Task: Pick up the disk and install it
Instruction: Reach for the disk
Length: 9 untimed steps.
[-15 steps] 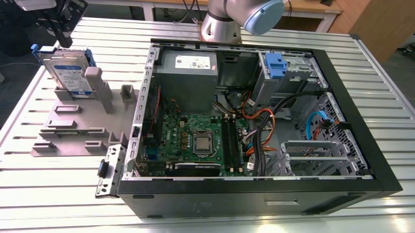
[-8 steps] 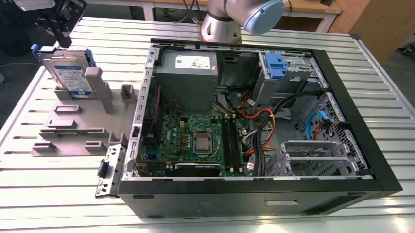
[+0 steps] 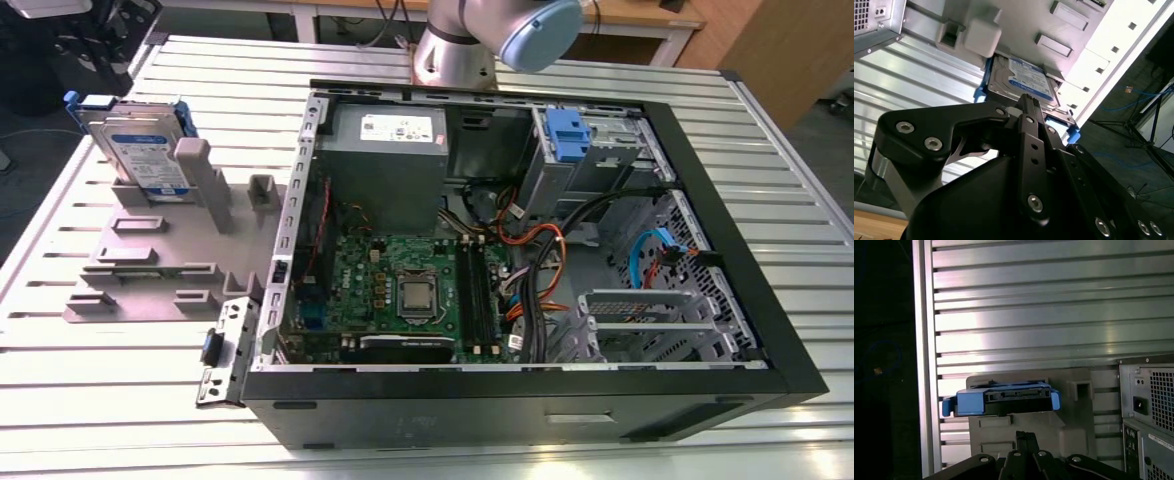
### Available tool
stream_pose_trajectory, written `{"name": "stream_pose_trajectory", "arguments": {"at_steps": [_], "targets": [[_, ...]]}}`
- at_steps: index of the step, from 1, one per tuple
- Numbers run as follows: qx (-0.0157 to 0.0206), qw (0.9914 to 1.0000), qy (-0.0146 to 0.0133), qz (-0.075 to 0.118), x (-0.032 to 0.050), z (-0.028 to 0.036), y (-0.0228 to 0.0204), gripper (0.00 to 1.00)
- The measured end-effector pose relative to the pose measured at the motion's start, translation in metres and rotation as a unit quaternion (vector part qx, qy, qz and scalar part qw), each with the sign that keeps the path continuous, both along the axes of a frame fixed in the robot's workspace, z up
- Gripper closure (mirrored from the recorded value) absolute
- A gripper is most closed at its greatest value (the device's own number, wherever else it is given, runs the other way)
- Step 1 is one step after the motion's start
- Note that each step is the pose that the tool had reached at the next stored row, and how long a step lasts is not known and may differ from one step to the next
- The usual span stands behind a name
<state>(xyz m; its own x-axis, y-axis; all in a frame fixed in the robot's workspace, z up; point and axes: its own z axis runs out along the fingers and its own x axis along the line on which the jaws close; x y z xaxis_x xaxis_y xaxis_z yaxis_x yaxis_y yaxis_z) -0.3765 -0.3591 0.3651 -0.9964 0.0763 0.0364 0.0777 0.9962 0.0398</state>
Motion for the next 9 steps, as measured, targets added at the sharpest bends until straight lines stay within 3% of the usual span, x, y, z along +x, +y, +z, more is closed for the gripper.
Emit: {"name": "stream_pose_trajectory", "arguments": {"at_steps": [4, 9], "targets": [[0.0000, 1.00000, 0.0000, 0.000, -0.0154, -0.0012, 0.0048, 0.89], [0.0000, 1.00000, 0.0000, 0.000, -0.0357, -0.0041, 0.0161, 0.89]]}}
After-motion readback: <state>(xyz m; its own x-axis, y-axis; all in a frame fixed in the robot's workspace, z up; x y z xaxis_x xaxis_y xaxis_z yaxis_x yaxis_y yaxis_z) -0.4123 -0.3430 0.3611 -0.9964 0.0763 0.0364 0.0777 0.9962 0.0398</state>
